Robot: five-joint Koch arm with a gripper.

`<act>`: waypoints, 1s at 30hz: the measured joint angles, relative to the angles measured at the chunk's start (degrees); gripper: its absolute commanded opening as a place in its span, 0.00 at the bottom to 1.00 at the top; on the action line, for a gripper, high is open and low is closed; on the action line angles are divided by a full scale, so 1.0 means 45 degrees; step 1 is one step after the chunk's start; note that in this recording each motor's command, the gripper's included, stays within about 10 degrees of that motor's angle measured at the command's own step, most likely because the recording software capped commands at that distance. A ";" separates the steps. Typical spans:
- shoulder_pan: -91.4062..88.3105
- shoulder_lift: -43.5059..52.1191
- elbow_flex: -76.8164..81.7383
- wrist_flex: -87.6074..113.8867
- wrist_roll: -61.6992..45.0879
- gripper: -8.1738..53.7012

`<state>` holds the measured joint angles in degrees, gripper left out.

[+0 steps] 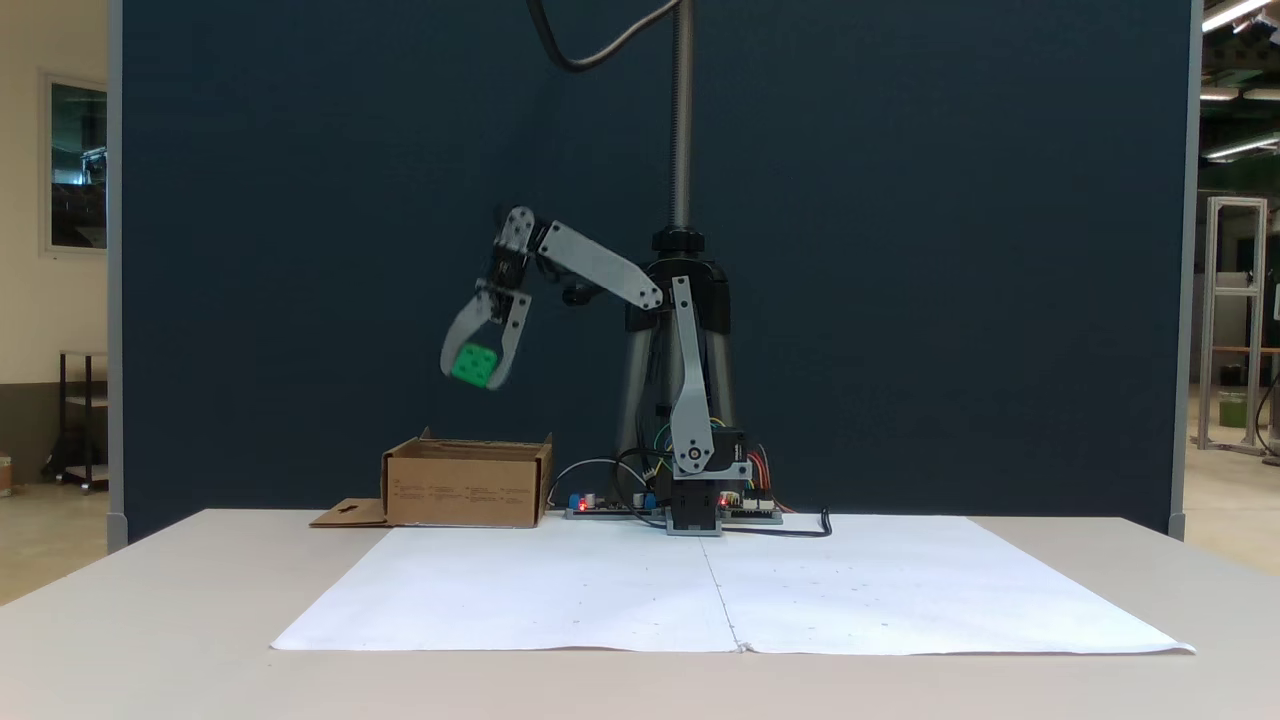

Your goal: Grasp a green dice and put it in the bin.

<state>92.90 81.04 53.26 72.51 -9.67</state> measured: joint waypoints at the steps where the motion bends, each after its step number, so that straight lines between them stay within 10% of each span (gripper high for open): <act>1: 0.0313 -0.0020 0.0293 0.0000 -0.0039 0.32; 27: 0.2383 0.0254 0.6563 -0.6348 -0.1348 0.32; 30: 0.2383 0.0273 0.6973 -0.6699 -0.1348 0.66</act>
<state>103.62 82.27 84.64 42.36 -15.73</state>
